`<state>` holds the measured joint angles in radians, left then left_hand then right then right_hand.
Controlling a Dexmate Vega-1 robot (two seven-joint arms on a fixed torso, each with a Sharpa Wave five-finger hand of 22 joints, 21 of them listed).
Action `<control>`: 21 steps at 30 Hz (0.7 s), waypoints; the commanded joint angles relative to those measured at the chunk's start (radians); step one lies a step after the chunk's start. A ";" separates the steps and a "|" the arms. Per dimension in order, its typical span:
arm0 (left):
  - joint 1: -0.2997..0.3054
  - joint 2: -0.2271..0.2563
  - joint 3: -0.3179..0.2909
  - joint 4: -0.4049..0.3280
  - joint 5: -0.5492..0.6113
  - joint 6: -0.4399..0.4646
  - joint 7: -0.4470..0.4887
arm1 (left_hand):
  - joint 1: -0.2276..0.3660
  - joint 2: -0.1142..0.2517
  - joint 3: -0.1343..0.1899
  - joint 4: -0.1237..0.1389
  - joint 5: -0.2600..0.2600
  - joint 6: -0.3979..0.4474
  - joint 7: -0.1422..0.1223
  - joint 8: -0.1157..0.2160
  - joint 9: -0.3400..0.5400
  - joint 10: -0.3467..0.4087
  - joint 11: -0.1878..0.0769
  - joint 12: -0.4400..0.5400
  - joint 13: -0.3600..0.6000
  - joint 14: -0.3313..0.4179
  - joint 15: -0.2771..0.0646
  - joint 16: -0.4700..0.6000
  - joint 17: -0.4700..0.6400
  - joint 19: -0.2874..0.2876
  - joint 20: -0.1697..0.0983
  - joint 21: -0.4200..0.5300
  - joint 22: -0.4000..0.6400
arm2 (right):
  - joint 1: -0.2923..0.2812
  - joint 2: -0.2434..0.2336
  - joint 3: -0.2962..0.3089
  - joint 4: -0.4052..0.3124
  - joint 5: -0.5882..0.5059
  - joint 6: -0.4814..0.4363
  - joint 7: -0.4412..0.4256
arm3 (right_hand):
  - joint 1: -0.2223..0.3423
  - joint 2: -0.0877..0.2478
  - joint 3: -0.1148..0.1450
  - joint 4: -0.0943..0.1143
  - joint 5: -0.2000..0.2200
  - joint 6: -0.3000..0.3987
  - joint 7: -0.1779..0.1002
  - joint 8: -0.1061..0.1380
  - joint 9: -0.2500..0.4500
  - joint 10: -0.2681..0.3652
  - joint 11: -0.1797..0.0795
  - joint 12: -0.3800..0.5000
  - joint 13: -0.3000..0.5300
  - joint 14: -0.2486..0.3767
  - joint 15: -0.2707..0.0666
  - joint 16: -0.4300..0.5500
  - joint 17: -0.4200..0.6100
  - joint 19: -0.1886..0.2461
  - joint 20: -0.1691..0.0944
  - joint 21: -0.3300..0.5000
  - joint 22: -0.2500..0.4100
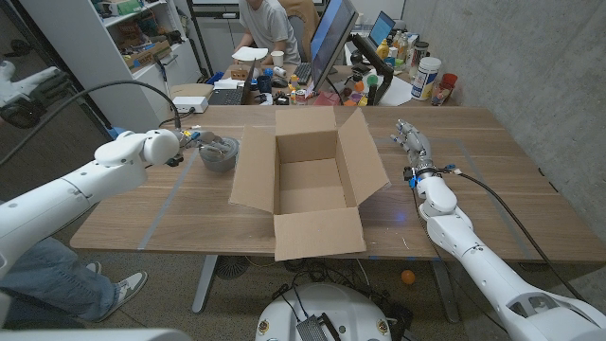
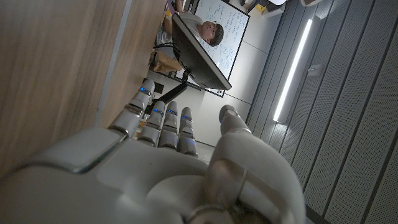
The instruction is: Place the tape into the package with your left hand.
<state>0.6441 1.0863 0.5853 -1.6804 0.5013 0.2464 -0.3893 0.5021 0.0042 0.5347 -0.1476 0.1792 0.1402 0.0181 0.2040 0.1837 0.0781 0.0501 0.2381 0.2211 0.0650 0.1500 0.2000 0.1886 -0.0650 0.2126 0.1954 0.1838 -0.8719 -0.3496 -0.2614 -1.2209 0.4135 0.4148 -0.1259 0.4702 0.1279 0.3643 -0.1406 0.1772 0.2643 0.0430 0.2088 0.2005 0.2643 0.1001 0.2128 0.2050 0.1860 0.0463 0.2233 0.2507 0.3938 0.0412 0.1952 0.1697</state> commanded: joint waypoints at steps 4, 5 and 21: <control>-0.020 -0.019 0.024 -0.026 0.048 0.043 -0.044 | 0.004 0.010 -0.005 0.000 -0.003 0.015 0.002 0.005 0.006 0.018 0.000 0.012 0.002 0.014 0.004 0.005 0.001 0.007 0.004 0.007 0.004 | 0.019 0.017 0.013 0.060 0.016 0.046 0.035 | 0.004 -0.006 -0.003 0.002 0.001 0.013 0.001 0.001 0.000 0.006 -0.005 -0.004 0.000 0.006 -0.001 0.000 0.000 0.003 0.005 0.001 0.003; -0.017 -0.018 0.023 -0.028 0.046 0.041 -0.044 | 0.004 0.010 -0.005 0.000 -0.003 0.015 0.002 0.005 0.006 0.018 0.000 0.012 0.003 0.015 0.004 0.005 0.001 0.007 0.004 0.007 0.004 | 0.020 0.018 0.014 0.062 0.017 0.048 0.038 | 0.004 -0.006 -0.004 0.002 0.001 0.013 0.001 0.001 0.000 0.006 -0.004 -0.004 0.000 0.006 0.000 0.000 0.000 0.003 0.005 0.001 0.003; 0.043 0.005 0.004 -0.104 0.030 0.120 -0.055 | 0.005 0.011 -0.008 0.000 -0.003 0.021 0.002 0.005 0.006 0.021 0.002 0.012 0.003 0.019 0.005 0.005 0.001 0.008 0.004 0.008 0.004 | 0.023 0.020 0.019 0.080 0.030 0.050 0.070 | 0.005 -0.007 -0.005 0.002 0.002 0.013 0.001 0.000 0.000 0.007 -0.006 -0.004 0.000 0.008 0.000 0.000 -0.002 0.003 0.007 0.001 0.003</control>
<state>0.6490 1.0760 0.6037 -1.7401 0.5412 0.3166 -0.4378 0.5021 0.0042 0.5315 -0.1445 0.1791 0.1540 0.0214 0.2040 0.1836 0.0907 0.0482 0.2460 0.2210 0.0775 0.1478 0.2007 0.1885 -0.0612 0.2164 0.1954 0.1838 -0.8511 -0.3318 -0.2460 -1.1552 0.4331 0.4632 -0.0774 0.4702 0.1279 0.3614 -0.1376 0.1772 0.2643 0.0430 0.2088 0.2004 0.2643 0.1000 0.2128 0.2050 0.1859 0.0463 0.2233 0.2460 0.3938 0.0411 0.1952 0.1697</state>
